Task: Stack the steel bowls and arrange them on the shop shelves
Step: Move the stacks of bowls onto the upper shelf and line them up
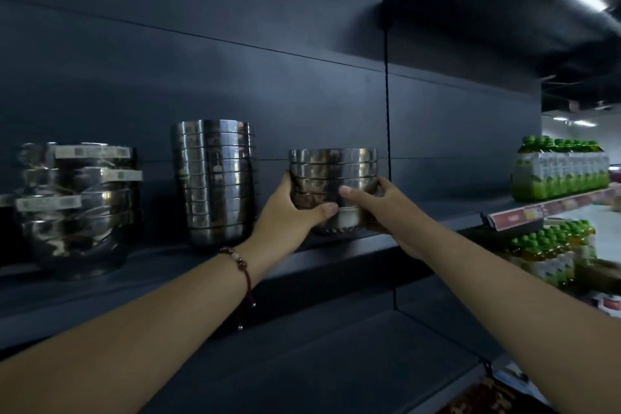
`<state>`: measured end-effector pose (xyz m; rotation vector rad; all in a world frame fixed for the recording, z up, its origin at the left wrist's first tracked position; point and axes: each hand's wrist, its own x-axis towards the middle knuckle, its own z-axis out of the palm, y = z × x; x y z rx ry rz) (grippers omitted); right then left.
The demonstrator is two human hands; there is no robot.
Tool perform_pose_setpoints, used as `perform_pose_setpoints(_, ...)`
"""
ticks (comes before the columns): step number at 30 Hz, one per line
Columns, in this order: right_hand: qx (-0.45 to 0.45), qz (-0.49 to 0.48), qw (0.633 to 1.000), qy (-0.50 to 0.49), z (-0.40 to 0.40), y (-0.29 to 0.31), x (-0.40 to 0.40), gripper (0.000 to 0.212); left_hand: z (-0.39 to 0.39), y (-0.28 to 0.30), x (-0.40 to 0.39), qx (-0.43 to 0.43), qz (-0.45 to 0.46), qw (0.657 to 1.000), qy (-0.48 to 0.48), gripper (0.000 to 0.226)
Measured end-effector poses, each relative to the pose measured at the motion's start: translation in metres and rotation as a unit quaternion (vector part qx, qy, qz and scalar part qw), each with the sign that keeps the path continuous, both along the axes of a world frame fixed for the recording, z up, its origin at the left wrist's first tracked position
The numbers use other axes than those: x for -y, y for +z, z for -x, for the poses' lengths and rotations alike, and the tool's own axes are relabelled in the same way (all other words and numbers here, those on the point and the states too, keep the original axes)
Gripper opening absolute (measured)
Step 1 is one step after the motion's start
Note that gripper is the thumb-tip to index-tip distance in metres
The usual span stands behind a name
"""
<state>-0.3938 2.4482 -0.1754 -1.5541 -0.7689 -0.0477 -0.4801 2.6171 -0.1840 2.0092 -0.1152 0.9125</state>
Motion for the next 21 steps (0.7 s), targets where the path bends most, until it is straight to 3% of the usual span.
perform_pose_setpoints(3,-0.024,-0.001,1.000,0.003,-0.019,0.005,-0.015,0.042,-0.028,0.004,-0.012,-0.036,0.024,0.999,0.007,0.052)
perform_pose_setpoints(7,-0.019,0.032,0.999,-0.017,-0.039,0.000,-0.028,0.033,-0.054,-0.003,-0.029,-0.083,0.024,0.995,0.042,0.100)
perform_pose_setpoints(16,-0.002,0.054,0.998,-0.027,-0.038,-0.001,-0.036,0.044,-0.062,-0.004,-0.034,-0.117,-0.022,0.990,0.071,0.071)
perform_pose_setpoints(21,0.092,0.167,0.975,-0.115,-0.024,0.001,-0.025,0.029,-0.014,0.002,-0.014,-0.134,-0.192,0.963,0.130,0.043)
